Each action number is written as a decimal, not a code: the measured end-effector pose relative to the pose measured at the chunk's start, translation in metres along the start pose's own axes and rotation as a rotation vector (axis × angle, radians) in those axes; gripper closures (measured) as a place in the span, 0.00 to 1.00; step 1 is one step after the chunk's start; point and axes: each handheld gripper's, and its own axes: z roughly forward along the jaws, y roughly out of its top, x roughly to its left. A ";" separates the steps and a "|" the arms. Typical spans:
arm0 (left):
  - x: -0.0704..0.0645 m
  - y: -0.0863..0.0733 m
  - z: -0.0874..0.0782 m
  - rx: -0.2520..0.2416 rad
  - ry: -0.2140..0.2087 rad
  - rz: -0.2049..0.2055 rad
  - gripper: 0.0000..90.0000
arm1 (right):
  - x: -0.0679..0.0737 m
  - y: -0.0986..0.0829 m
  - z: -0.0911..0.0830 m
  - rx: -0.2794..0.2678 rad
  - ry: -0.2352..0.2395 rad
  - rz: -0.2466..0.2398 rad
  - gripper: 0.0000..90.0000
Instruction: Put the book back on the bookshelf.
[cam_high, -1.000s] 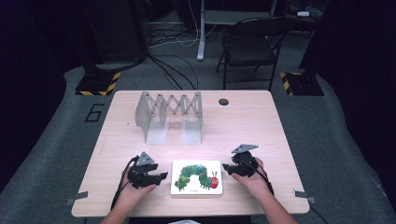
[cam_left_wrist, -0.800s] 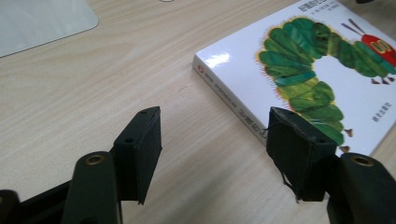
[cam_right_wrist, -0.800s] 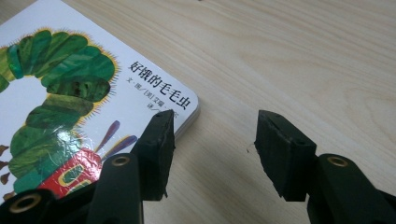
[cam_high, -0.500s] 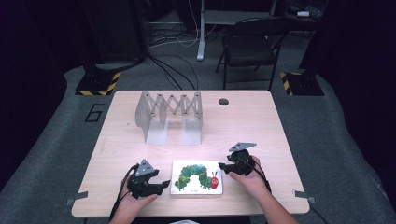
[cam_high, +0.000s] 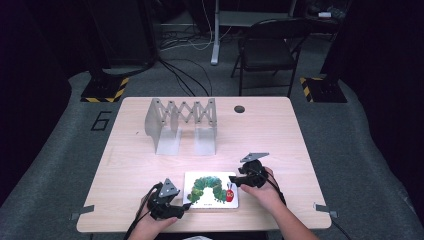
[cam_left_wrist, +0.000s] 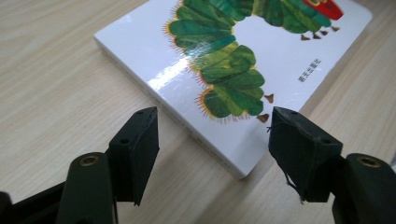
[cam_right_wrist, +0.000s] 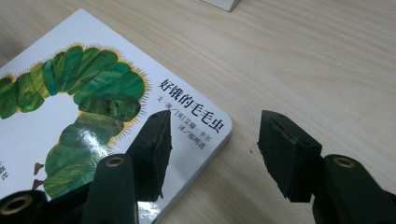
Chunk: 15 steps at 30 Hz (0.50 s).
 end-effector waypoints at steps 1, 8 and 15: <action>-0.002 0.000 0.003 -0.008 -0.018 -0.008 0.37 | 0.003 0.000 0.001 0.009 0.006 0.028 0.49; -0.015 -0.002 0.011 0.013 0.002 0.038 0.34 | 0.007 0.001 0.010 0.030 0.030 0.005 0.48; -0.013 -0.003 0.012 0.008 0.006 0.022 0.32 | 0.004 0.002 0.013 0.047 0.050 0.069 0.48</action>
